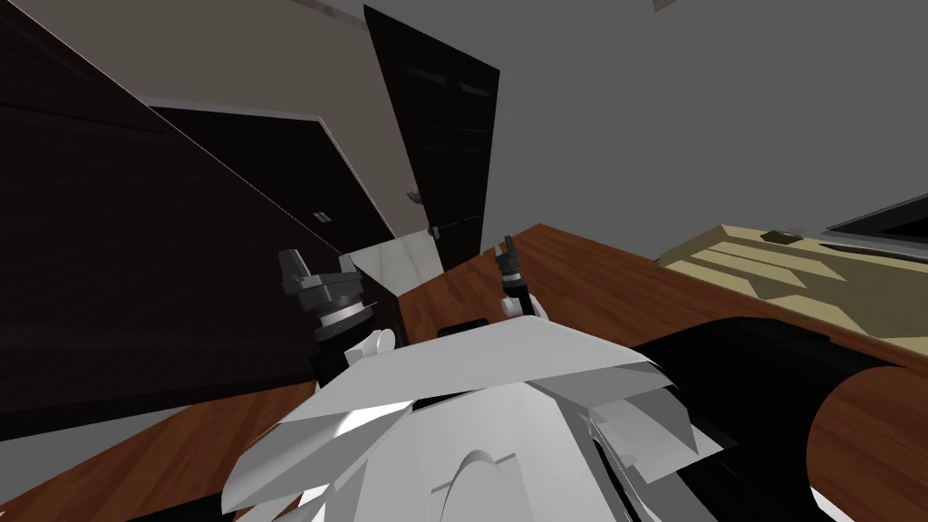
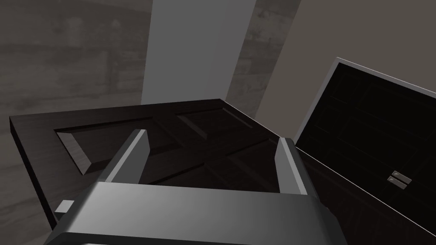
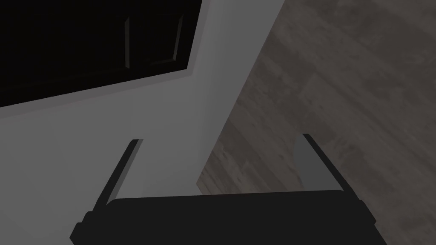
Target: Pull the door open
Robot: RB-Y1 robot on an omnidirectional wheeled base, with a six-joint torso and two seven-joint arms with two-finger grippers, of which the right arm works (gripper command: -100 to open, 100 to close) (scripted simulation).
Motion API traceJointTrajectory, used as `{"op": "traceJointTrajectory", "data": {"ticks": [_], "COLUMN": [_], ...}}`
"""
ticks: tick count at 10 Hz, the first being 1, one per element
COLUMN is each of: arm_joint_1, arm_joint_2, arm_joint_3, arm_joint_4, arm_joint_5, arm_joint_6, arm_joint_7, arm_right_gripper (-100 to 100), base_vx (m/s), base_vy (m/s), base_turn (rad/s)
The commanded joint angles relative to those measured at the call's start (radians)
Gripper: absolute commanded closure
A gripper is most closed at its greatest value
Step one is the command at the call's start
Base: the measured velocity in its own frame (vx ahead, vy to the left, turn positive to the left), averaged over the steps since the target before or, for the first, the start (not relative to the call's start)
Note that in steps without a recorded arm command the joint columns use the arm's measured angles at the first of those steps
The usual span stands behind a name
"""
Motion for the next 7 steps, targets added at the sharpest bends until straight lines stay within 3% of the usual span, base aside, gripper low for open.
{"op": "traceJointTrajectory", "data": {"ticks": [1,7], "arm_joint_1": [-0.018,-0.087], "arm_joint_2": [-0.011,-0.038], "arm_joint_3": [-0.005,-0.006], "arm_joint_4": [0.041,0.222], "arm_joint_5": [-0.008,-0.03], "arm_joint_6": [-0.008,-0.056], "arm_joint_7": [-0.008,-0.025], "arm_right_gripper": [-100,-100], "base_vx": [0.083,0.099], "base_vy": [0.034,0.032], "base_turn": [0.068,0.078]}}
